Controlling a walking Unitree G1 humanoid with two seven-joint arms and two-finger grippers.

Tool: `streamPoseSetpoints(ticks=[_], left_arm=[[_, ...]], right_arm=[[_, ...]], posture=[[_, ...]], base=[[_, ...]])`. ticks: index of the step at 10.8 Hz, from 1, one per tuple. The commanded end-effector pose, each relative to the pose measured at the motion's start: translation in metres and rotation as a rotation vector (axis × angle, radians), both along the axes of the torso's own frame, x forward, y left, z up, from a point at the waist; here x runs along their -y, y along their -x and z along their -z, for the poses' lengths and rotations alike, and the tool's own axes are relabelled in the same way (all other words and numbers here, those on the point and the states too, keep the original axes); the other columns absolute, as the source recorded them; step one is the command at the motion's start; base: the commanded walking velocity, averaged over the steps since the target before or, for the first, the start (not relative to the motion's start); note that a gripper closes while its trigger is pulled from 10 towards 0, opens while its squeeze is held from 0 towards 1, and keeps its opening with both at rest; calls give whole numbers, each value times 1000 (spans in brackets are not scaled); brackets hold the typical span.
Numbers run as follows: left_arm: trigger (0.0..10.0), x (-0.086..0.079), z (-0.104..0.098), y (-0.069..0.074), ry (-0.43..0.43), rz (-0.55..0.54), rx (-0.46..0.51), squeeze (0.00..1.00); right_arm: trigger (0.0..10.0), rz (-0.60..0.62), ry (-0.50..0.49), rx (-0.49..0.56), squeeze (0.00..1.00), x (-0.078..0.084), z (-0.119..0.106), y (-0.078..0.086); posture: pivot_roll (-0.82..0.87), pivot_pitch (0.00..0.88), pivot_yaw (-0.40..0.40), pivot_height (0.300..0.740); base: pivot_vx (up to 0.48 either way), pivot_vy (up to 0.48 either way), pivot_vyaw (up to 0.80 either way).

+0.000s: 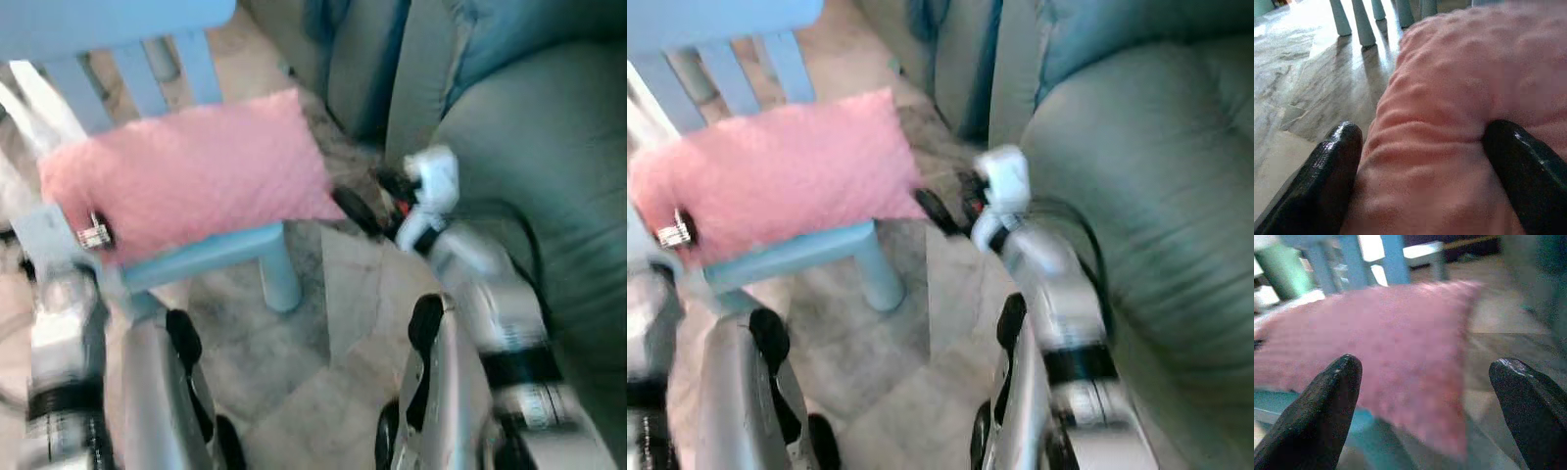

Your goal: Move the pillow to the sofa

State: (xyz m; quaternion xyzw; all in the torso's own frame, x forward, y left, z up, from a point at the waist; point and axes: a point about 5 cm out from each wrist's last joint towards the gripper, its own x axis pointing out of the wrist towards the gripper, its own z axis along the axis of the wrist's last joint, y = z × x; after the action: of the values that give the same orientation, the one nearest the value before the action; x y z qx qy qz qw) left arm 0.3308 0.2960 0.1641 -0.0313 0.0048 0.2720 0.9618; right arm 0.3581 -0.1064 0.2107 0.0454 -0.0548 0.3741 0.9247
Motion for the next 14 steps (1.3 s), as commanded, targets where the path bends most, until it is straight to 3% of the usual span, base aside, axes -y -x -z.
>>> streamPoseSetpoints(ticks=[1,4,5,6,7,9,11,13,14], left_arm=[[10000,-9,4,0,35,-10,0,0],[10000,-10,-19,-19,66,22,77,0],[10000,-3,-12,-18,40,59,31,0],[10000,-1,-5,-13,61,59,11,0],[10000,3,6,5,72,55,-23,0],[10000,3,-21,31,-71,-8,124,0],[10000,3,-58,38,-177,-30,253,0],[10000,-8,-63,34,-144,-64,221,0],[10000,-18,-40,16,-4,-62,92,0]], right_arm=[[10000,-45,-14,-5,0,-3,-1,-3],[10000,-97,-23,-10,0,-11,-10,-21],[10000,-82,-44,-2,0,-11,-16,-27],[10000,-86,-37,10,0,-9,-17,-27],[10000,-83,-25,11,0,-1,-15,-25],[10000,-89,-14,22,0,13,-13,-20],[10000,-64,-13,74,0,25,-17,-18],[10000,-35,-39,78,0,31,-24,-22],[10000,-35,-61,34,0,24,-21,-30]], posture=[[-29,282,11,319],[-11,294,15,319],[-1,297,19,319],[3,297,22,319],[0,299,25,319],[-1,298,24,319],[12,291,23,319],[10,285,24,319],[10,287,26,319]], base=[[0,0,0],[0,0,0],[0,0,0],[0,0,0],[0,0,0],[0,0,0],[0,0,0],[0,0,0],[0,0,0]])
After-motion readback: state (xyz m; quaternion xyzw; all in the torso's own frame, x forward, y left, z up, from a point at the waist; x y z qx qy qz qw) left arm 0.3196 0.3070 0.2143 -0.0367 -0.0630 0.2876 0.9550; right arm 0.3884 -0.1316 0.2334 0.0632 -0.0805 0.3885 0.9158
